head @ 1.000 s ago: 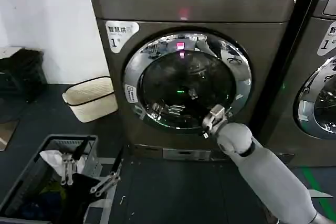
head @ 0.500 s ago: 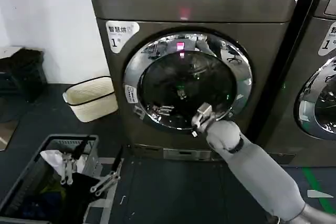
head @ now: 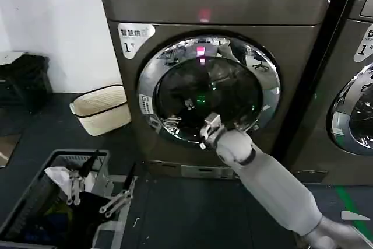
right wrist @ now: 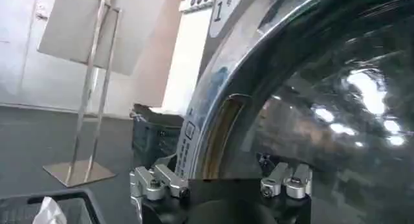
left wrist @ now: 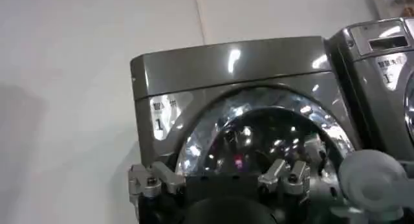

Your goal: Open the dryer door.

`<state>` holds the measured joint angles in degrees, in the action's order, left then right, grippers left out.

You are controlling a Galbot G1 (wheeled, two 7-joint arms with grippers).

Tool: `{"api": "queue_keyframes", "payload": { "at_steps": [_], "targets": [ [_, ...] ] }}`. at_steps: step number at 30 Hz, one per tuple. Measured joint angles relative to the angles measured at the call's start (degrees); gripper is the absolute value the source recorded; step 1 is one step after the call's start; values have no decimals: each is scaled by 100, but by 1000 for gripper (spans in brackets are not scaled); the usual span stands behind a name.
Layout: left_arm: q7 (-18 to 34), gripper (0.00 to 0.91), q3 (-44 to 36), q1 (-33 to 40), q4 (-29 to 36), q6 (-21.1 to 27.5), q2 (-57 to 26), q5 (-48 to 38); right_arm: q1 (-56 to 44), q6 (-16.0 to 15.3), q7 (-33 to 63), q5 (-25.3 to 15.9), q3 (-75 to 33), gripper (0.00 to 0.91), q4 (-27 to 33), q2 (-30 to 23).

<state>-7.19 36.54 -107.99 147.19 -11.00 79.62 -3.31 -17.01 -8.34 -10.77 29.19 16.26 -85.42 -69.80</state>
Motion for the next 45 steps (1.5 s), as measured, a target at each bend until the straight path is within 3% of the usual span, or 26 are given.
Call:
{"api": "queue_keyframes", "payload": {
  "at_steps": [28, 45],
  "targets": [
    [7, 907, 23, 16, 0, -2, 28, -11, 470, 203, -550, 11, 299, 907, 993, -692],
    [12, 907, 232, 166, 0, 99, -57, -196, 235, 392, -1739, 613, 270, 907, 501, -213]
  ]
}}
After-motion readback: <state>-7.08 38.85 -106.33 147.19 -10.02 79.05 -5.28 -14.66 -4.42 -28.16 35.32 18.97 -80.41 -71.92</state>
